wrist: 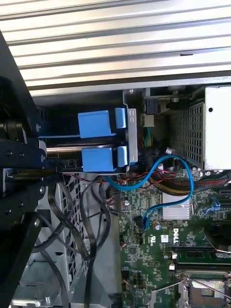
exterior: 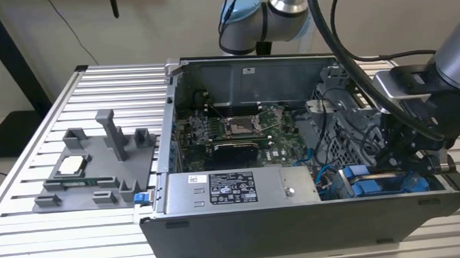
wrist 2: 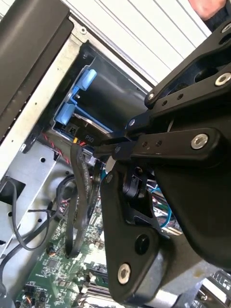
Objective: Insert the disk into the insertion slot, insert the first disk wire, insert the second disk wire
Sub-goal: 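Insert the second disk wire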
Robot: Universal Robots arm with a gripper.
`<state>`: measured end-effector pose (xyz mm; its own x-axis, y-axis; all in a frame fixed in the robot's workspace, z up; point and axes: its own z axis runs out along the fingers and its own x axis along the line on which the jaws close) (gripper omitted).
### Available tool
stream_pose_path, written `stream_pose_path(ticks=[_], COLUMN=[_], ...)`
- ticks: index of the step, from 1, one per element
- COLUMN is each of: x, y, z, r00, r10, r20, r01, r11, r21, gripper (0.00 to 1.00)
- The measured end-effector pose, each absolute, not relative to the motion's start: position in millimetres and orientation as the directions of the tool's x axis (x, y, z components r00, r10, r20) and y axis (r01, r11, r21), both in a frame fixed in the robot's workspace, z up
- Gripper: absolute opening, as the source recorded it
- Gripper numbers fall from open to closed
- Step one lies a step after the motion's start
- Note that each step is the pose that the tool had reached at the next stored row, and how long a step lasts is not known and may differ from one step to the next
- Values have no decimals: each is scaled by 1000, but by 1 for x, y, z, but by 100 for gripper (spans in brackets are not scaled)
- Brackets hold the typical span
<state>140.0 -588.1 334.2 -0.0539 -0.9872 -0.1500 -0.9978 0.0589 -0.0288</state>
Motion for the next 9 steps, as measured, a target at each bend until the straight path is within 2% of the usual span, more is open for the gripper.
stream_pose_path(ticks=[3, 4, 9], x=[140, 140, 140], y=[-588, -588, -588], z=[336, 340, 357], r00=[-54, -54, -54], r10=[-987, -987, -987], r20=[-153, -152, -152], r01=[-998, -998, -998], r11=[59, 59, 59], r21=[-28, -28, -27], gripper=[18, 24, 24])
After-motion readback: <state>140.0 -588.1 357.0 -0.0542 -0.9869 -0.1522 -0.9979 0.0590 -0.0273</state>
